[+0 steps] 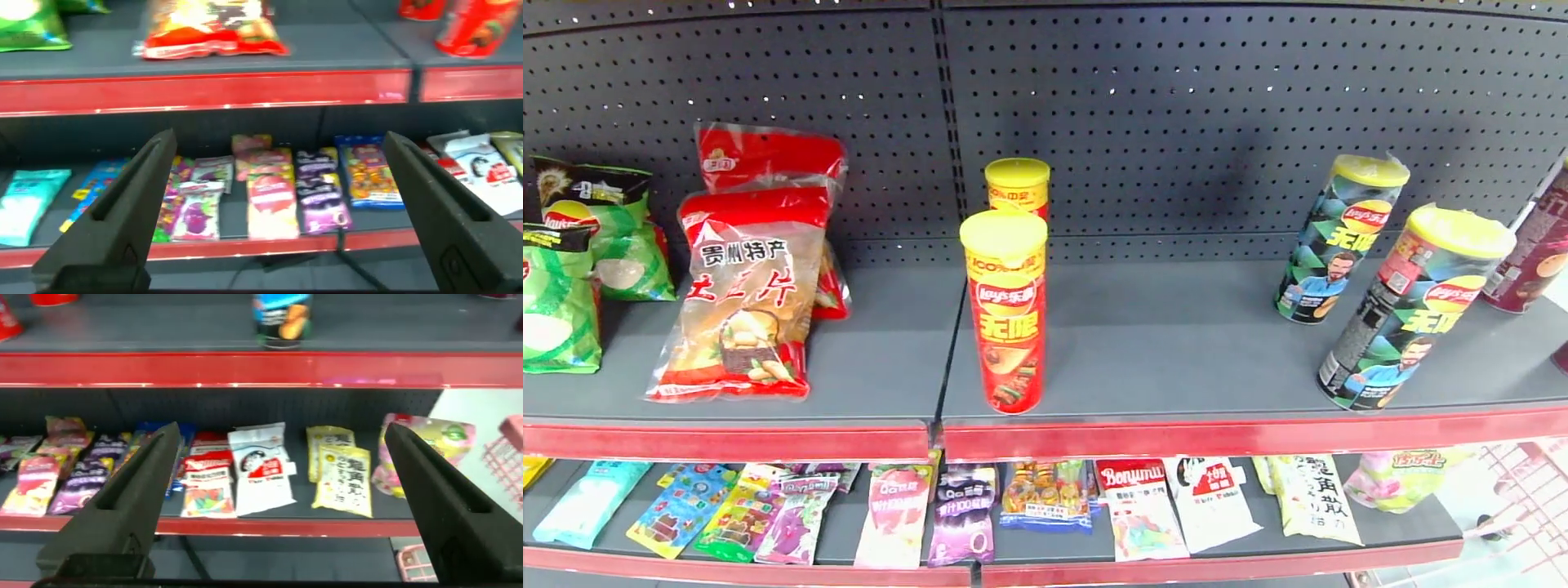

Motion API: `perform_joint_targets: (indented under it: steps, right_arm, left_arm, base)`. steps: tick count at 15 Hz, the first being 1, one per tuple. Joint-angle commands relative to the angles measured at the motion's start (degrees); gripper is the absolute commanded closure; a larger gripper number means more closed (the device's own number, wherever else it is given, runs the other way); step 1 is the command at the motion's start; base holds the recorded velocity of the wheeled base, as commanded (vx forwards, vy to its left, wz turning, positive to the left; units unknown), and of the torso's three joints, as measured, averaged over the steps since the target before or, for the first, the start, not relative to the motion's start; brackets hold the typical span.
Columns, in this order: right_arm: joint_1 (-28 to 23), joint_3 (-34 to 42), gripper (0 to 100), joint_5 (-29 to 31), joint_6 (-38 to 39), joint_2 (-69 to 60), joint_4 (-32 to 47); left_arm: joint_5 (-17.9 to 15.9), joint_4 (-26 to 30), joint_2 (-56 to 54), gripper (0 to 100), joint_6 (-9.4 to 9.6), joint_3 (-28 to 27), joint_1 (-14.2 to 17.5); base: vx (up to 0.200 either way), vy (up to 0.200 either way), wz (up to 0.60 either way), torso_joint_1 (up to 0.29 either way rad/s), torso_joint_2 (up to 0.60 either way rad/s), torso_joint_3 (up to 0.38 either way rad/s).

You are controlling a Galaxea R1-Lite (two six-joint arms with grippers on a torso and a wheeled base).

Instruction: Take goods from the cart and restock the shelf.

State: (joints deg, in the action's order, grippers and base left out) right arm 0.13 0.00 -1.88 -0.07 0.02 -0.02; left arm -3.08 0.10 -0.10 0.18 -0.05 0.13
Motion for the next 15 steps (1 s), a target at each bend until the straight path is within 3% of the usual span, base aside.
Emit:
perform_joint_targets:
  steps: [1,15]
  right_arm:
    - [0.04,0.0,0,-0.06,-0.01,-0.02,-0.06]
    - [0.04,0.0,0,-0.06,0.16,-0.02,-0.06]
  left_arm:
    - [0.01,-0.01,0.1,0,-0.01,0.05,0.04]
    - [0.01,-0.01,0.1,0,-0.01,-0.04,0.04]
  base:
    - [0.0,-0.2,0.0,0.002,0.0,-0.002]
    - [0.0,-0.2,0.0,0.004,0.0,0.002]
